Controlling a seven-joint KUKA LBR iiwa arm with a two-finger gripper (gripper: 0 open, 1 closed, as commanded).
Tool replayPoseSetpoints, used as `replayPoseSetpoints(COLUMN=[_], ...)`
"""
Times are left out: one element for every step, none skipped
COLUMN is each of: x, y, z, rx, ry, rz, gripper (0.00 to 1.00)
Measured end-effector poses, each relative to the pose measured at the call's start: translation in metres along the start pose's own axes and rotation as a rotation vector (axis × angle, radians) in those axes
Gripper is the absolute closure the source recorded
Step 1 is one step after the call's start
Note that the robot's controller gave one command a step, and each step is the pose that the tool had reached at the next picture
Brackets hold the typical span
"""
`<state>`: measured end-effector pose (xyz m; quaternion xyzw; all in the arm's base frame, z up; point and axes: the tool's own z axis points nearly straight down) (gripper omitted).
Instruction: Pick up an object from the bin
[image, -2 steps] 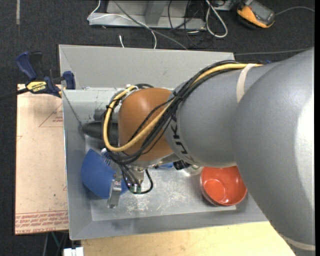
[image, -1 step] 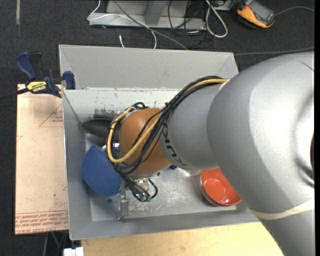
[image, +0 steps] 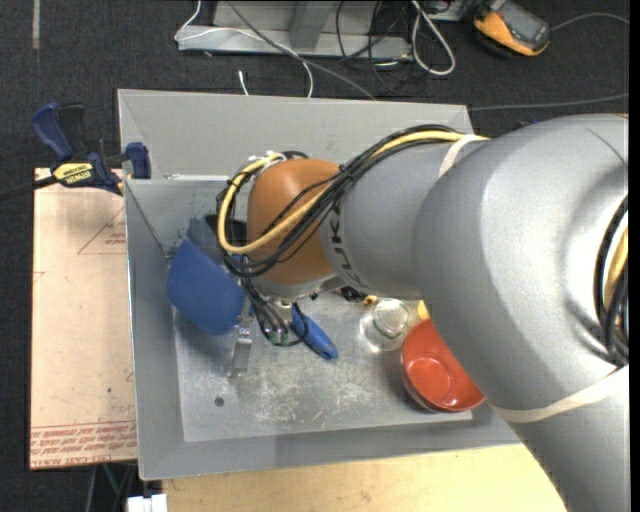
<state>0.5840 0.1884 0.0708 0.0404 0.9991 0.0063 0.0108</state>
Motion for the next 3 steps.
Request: replayPoseSetpoints(x=[0.07, 0.07, 0.07], y=[0.013, 0.013, 0.013], z=[-0.002, -0.003, -0.034], rx=[0.002, 0.002, 0.004], ry=[0.012, 0.012, 0.017], rz=[-0.223, -0.223, -0.222], gripper=[1.0, 1.0, 1.0])
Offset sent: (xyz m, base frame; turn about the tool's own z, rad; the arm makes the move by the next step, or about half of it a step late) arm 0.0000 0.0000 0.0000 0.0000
